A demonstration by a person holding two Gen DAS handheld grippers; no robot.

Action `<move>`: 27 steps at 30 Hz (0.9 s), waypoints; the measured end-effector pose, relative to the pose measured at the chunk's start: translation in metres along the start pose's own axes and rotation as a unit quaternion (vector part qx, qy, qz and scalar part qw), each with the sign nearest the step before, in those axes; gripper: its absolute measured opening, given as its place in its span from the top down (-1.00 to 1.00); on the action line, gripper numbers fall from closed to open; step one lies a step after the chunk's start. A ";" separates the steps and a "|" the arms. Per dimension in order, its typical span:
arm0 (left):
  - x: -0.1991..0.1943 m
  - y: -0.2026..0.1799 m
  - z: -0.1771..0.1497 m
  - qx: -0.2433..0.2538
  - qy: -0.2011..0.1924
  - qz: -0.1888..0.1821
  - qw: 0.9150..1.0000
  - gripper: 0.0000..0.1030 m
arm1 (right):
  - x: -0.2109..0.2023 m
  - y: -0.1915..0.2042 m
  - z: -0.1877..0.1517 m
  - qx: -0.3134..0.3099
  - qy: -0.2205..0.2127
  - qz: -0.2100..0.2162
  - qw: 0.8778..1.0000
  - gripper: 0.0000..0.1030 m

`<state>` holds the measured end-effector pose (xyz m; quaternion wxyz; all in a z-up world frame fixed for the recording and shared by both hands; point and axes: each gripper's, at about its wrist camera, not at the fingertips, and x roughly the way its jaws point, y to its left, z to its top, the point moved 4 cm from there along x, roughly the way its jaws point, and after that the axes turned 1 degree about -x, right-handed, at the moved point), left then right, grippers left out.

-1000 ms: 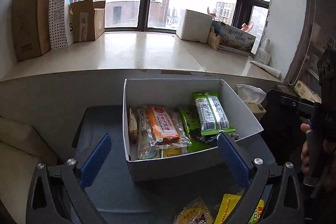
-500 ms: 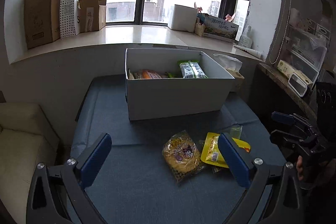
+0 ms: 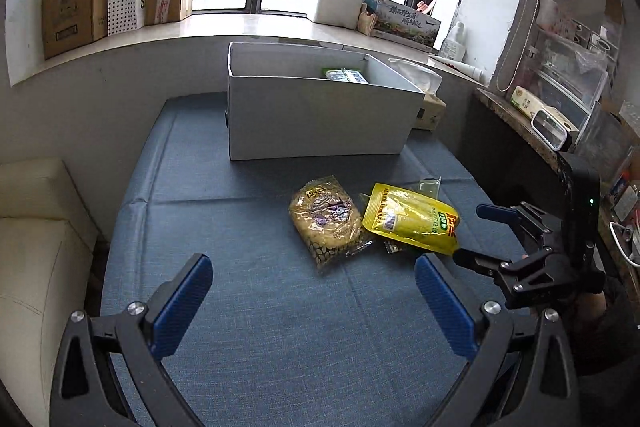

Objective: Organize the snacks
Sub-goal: 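Grasp the yellow bag with the right tool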

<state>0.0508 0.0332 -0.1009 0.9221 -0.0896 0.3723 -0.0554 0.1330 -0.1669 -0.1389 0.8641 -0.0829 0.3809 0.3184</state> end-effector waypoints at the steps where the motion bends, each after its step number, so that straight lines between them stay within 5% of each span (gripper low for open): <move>1: 0.001 -0.001 -0.001 0.001 0.002 0.001 1.000 -1.00 | 0.006 0.001 0.004 -0.014 0.007 0.008 1.000 -1.00; 5: 0.005 -0.004 -0.005 0.006 0.008 0.001 1.000 -1.00 | 0.030 0.004 0.014 -0.063 0.030 0.005 0.998 -1.00; 15: 0.010 -0.008 -0.011 0.010 0.016 -0.004 1.000 -1.00 | 0.069 -0.023 0.016 -0.028 0.086 0.044 0.995 -0.95; 17: 0.014 -0.007 -0.013 0.008 0.022 -0.002 1.000 -1.00 | 0.065 -0.025 0.013 -0.014 0.086 0.054 0.995 -0.60; 21: 0.018 -0.008 -0.013 0.008 0.027 -0.001 1.000 -1.00 | 0.054 -0.018 0.005 -0.025 0.073 0.048 0.996 -0.38; 27: 0.028 -0.011 -0.006 0.008 0.035 -0.002 0.999 -1.00 | 0.027 -0.024 0.000 0.015 0.038 0.048 0.998 0.20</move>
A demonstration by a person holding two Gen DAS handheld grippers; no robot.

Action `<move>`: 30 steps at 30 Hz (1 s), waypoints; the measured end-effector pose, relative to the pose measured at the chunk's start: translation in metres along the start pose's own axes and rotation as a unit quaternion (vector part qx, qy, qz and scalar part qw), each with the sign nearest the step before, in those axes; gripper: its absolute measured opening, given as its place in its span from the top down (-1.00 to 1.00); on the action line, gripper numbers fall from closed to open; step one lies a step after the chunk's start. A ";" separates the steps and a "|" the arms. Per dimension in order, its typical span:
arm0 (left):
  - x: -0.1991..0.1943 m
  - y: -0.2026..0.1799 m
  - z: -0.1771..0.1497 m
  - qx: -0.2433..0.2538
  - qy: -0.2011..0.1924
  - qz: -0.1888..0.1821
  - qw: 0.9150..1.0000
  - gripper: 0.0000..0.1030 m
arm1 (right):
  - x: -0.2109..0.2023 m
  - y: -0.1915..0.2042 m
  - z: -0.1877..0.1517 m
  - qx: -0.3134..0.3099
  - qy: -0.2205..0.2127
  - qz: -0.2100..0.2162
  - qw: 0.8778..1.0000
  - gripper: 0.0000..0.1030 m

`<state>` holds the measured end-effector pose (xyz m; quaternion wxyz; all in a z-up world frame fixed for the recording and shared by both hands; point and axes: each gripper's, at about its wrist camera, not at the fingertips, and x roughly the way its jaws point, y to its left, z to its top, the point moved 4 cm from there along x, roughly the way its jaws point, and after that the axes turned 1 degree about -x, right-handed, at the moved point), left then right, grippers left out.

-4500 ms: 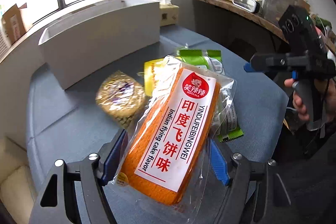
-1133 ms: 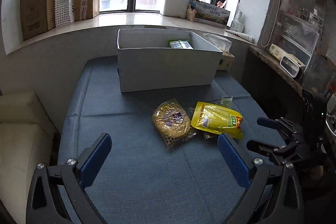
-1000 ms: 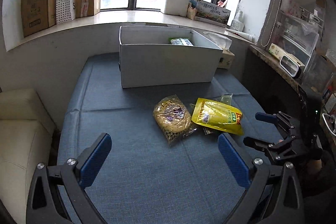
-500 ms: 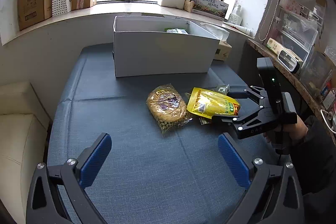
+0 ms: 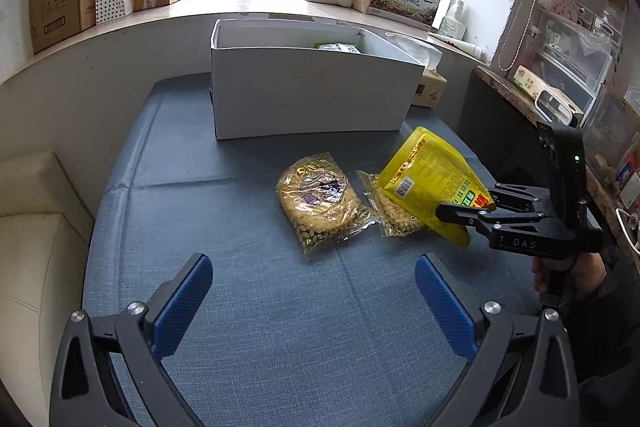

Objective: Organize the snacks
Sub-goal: 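Grasp the yellow bag with the right tool, then grasp a Kuromi cracker pack with the left tool while the right tool carries the yellow bag to the box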

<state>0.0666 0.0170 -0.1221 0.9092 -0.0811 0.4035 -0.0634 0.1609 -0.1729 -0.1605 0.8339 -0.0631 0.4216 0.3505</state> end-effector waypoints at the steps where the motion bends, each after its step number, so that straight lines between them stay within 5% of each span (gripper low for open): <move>1: 0.004 0.000 0.003 -0.002 0.005 -0.001 1.000 -1.00 | -0.005 0.000 -0.002 0.004 -0.006 -0.004 1.000 0.27; 5: 0.032 0.002 0.019 -0.003 0.024 0.016 1.000 -1.00 | -0.029 -0.002 -0.008 0.027 -0.034 0.001 0.999 0.55; 16: 0.131 0.014 0.041 -0.031 0.122 0.018 0.992 -1.00 | -0.074 0.010 -0.034 0.059 -0.075 -0.002 0.995 0.61; 20: 0.144 0.003 0.044 -0.011 0.123 0.025 0.992 -0.99 | -0.078 0.012 -0.046 0.077 -0.078 0.006 0.994 0.61; 23: 0.145 -0.007 0.044 0.019 0.106 0.067 0.992 -0.55 | -0.074 0.013 -0.050 0.084 -0.073 0.011 0.994 0.61; 30: 0.120 -0.002 0.038 0.002 0.085 0.049 0.995 -0.47 | -0.075 0.014 -0.052 0.085 -0.075 0.011 0.994 0.61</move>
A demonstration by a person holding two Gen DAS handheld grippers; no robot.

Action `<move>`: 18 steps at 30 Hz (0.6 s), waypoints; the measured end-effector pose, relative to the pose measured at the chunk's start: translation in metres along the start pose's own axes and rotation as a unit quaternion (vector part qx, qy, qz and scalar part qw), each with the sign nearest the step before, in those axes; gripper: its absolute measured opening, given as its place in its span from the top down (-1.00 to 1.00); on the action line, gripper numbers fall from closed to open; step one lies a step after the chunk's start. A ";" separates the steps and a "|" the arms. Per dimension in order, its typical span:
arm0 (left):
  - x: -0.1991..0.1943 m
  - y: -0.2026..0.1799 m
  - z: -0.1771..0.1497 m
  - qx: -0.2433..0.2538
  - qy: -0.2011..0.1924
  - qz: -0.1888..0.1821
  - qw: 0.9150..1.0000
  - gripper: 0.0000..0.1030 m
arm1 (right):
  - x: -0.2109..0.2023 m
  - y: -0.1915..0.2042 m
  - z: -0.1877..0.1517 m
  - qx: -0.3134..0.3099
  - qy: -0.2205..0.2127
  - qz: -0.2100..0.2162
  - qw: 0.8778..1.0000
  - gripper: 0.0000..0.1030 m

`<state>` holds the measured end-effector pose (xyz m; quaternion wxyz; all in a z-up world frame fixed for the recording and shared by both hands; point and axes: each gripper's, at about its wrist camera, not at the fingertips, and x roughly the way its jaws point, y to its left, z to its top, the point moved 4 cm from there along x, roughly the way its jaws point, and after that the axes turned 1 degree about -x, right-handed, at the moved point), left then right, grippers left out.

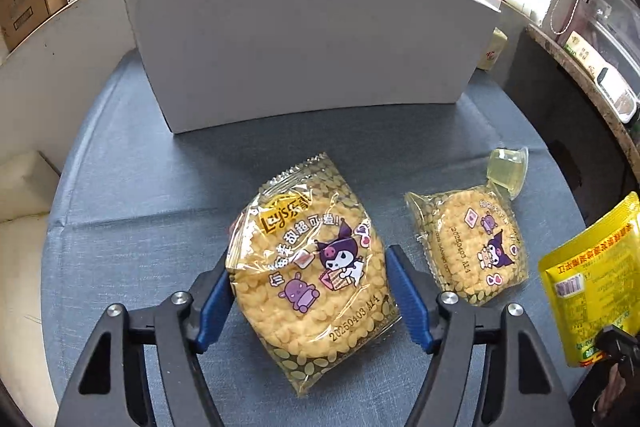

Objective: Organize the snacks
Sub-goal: 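Grasp a Kuromi cracker pack with the left tool while the right tool carries the yellow bag to the box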

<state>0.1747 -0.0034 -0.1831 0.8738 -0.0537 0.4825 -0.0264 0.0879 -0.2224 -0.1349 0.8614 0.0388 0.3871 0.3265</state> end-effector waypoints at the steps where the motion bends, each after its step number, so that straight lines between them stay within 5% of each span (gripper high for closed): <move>1: -0.008 0.003 -0.002 -0.003 -0.007 -0.005 1.000 -0.47 | 0.000 0.001 0.000 -0.001 0.000 0.001 1.000 0.61; 9: -0.092 0.015 0.002 0.000 -0.077 -0.033 0.996 -0.47 | 0.006 0.012 0.019 -0.005 -0.009 0.014 1.000 0.61; 18: -0.155 0.011 0.083 0.035 -0.152 -0.021 0.987 -0.48 | 0.016 0.026 0.126 -0.026 -0.064 0.019 0.997 0.61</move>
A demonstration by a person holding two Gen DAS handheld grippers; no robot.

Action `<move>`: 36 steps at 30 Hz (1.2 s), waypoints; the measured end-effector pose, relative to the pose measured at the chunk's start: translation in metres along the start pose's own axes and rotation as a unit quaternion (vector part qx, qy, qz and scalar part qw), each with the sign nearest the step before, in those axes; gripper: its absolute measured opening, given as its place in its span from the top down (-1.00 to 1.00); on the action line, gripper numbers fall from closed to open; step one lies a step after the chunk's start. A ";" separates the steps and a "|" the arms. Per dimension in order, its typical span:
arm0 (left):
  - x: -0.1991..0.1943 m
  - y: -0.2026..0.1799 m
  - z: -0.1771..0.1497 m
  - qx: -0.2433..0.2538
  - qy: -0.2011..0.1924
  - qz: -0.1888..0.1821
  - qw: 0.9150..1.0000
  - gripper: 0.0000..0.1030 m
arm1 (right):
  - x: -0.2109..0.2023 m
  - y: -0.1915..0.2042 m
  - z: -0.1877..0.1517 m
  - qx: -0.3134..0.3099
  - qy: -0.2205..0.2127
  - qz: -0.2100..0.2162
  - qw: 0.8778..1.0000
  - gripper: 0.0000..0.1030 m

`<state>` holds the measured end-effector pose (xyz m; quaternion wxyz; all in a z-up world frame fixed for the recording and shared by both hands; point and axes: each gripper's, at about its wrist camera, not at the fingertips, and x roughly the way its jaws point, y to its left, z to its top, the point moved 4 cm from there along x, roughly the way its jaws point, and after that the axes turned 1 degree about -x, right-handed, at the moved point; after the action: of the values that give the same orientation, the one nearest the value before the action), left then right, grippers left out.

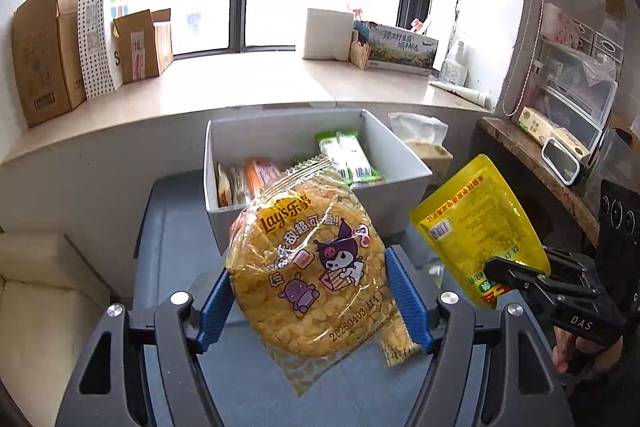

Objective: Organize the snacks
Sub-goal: 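Grasp a Kuromi cracker pack with the left tool while the right tool carries the yellow bag to the box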

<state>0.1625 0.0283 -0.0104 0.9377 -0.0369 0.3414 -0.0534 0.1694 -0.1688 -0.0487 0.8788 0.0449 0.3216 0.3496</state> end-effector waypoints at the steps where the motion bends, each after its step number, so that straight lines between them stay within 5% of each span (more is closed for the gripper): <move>1: 0.004 0.002 0.012 0.003 -0.005 0.004 1.000 -0.48 | 0.005 -0.001 0.014 0.000 -0.004 -0.001 1.000 0.61; 9: 0.075 0.019 0.079 0.011 0.000 0.025 1.000 -0.48 | 0.064 -0.030 0.108 0.037 -0.006 -0.021 0.999 0.61; 14: 0.122 0.025 0.093 0.021 0.018 0.035 0.999 -0.48 | 0.107 -0.051 0.137 0.075 0.004 -0.010 0.997 0.61; 17: 0.141 0.028 0.090 0.015 0.041 0.010 0.999 -0.58 | 0.130 -0.055 0.143 0.078 0.016 -0.015 0.997 0.59; 18: 0.143 0.030 0.088 0.012 0.042 0.016 0.999 -0.76 | 0.136 -0.055 0.143 0.077 0.019 -0.014 0.997 0.53; 19: 0.145 0.032 0.087 0.012 0.042 0.020 0.999 -1.00 | 0.143 -0.057 0.142 0.082 0.030 -0.008 0.996 0.23; 20: 0.145 0.033 0.086 0.014 0.040 0.020 0.999 -1.00 | 0.149 -0.060 0.141 0.091 0.042 -0.007 0.995 -0.51; 22: 0.143 0.034 0.082 0.017 0.040 0.019 0.999 -1.00 | 0.146 -0.062 0.139 0.098 0.021 -0.016 0.995 -0.93; 36: 0.097 0.018 0.055 0.028 0.018 0.032 0.999 -1.00 | 0.091 -0.058 0.125 0.061 0.006 -0.041 0.997 -1.00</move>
<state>0.2732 0.0362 -0.0315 0.9334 0.0018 0.3573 -0.0335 0.3281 -0.1350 -0.0159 0.8863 0.0827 0.3492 0.2929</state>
